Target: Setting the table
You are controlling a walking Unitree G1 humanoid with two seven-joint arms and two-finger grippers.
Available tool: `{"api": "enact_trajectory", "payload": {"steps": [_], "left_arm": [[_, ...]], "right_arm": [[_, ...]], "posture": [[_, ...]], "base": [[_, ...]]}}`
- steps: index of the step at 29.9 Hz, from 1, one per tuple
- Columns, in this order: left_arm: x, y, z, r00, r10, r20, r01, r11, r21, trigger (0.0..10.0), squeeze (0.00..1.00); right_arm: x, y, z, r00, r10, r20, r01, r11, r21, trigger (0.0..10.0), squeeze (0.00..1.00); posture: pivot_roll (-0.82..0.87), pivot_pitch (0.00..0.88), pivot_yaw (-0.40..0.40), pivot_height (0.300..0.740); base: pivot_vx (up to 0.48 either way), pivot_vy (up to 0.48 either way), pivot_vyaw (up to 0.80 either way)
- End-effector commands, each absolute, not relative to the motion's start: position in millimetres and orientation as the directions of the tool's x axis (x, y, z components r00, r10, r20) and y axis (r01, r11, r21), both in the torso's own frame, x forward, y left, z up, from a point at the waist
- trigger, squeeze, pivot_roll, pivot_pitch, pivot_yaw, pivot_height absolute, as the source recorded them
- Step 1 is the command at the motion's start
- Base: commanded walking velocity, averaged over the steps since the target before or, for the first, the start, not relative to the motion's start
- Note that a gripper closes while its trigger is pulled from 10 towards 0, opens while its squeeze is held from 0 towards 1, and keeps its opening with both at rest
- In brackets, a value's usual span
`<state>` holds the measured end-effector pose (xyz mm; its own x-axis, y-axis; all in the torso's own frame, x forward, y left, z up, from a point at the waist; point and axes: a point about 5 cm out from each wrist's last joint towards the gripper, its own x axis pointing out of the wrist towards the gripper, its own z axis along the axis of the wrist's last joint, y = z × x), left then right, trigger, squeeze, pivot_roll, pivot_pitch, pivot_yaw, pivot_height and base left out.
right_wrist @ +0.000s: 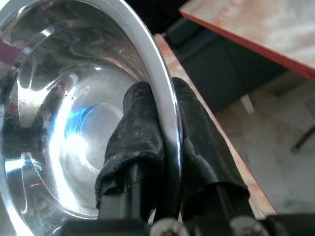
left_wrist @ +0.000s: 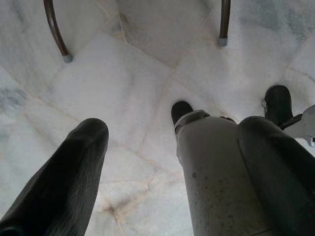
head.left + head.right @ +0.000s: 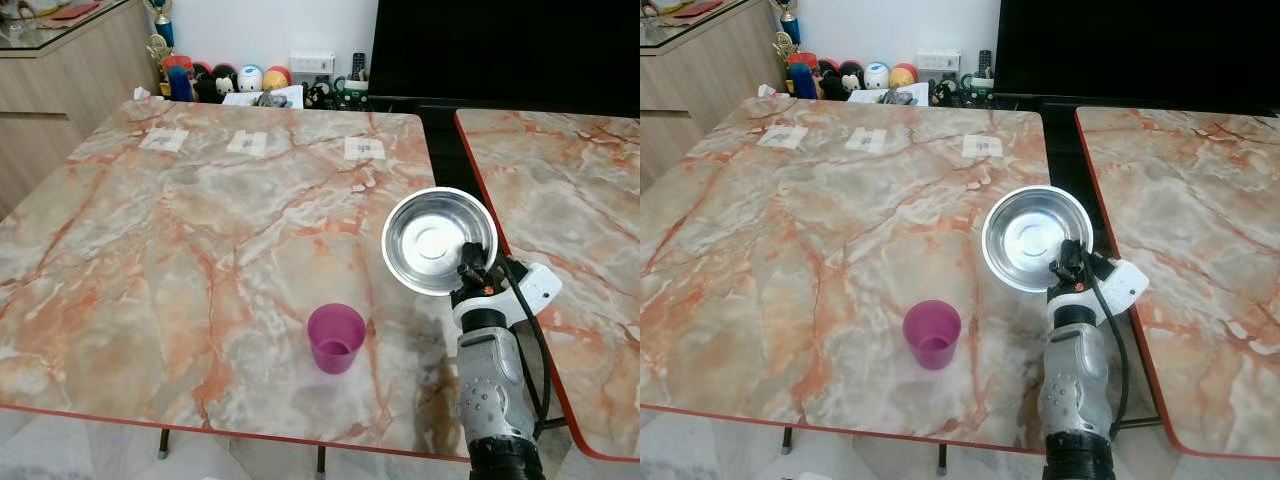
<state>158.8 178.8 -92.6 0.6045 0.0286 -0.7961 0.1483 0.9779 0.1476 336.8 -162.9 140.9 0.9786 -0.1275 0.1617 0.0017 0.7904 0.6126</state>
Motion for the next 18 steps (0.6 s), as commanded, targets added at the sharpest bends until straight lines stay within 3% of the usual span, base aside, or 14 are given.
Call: {"api": "enact_trajectory", "payload": {"steps": [1, 3, 18], "left_arm": [[142.2, 175.1, -100.1, 0.551, 0.02, -0.834, 0.178, 0.974, 0.141, 10.0, 0.0], [142.0, 175.2, -100.1, 0.551, 0.021, -0.835, 0.178, 0.974, 0.142, 10.0, 0.0], [141.7, 177.0, -100.0, 0.55, 0.019, -0.835, 0.193, 0.97, 0.15, 10.0, 0.0]], "right_arm": [[334.5, -168.4, 150.1, 0.967, -0.147, 0.209, -0.007, 0.803, 0.597, 10.0, 0.0], [333.8, -169.5, 152.9, 0.962, -0.152, 0.226, -0.012, 0.806, 0.591, 10.0, 0.0], [331.9, -165.4, 157.2, 0.956, -0.155, 0.247, -0.008, 0.833, 0.553, 10.0, 0.0]], "posture": [[0.04, 0.085, -0.032, 0.74], [0.04, 0.078, -0.031, 0.74], [0.04, 0.047, -0.017, 0.74]], "base": [[0.0, -0.472, -0.73], [0.0, -0.472, -0.73], [0.0, -0.472, 0.0]]}}
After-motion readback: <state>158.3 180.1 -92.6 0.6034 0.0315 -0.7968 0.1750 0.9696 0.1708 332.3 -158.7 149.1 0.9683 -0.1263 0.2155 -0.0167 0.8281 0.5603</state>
